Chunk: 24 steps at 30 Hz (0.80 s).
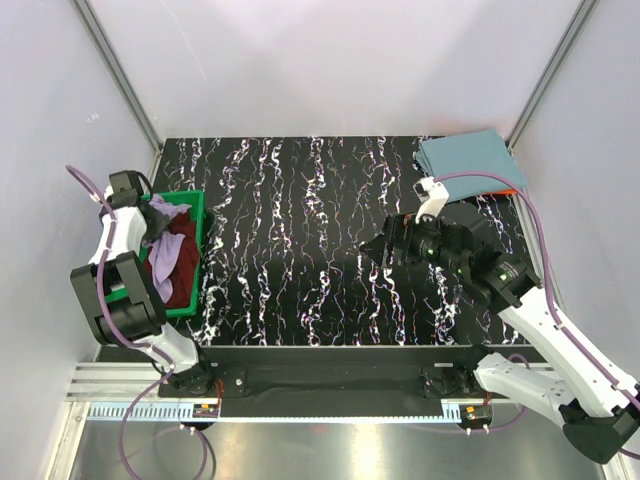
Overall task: Fold and stack the t-shirts
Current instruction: Grab the tshirt from the pile
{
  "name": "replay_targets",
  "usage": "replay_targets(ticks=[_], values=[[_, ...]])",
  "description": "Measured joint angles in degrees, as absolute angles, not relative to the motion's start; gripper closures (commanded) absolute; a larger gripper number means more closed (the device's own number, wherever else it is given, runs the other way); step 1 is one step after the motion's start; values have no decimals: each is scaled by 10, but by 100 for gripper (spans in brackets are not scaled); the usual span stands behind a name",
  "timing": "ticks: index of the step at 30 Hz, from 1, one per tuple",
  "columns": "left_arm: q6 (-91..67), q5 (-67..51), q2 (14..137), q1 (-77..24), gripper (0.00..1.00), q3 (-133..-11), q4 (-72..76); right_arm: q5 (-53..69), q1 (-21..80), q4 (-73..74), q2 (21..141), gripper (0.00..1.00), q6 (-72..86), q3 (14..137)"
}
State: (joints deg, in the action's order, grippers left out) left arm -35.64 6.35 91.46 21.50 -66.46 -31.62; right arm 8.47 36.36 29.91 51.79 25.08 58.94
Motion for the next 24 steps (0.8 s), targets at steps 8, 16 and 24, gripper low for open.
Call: replay_targets(ticks=[8, 16, 24], values=[[-330, 76, 883, 215, 100, -716, -310, 84, 364, 299, 536, 0, 246, 590], [-317, 80, 861, 215, 48, -716, -303, 76, 364, 299, 550, 0, 246, 590], [-318, 60, 911, 215, 60, -701, -274, 71, 364, 298, 549, 0, 246, 593]])
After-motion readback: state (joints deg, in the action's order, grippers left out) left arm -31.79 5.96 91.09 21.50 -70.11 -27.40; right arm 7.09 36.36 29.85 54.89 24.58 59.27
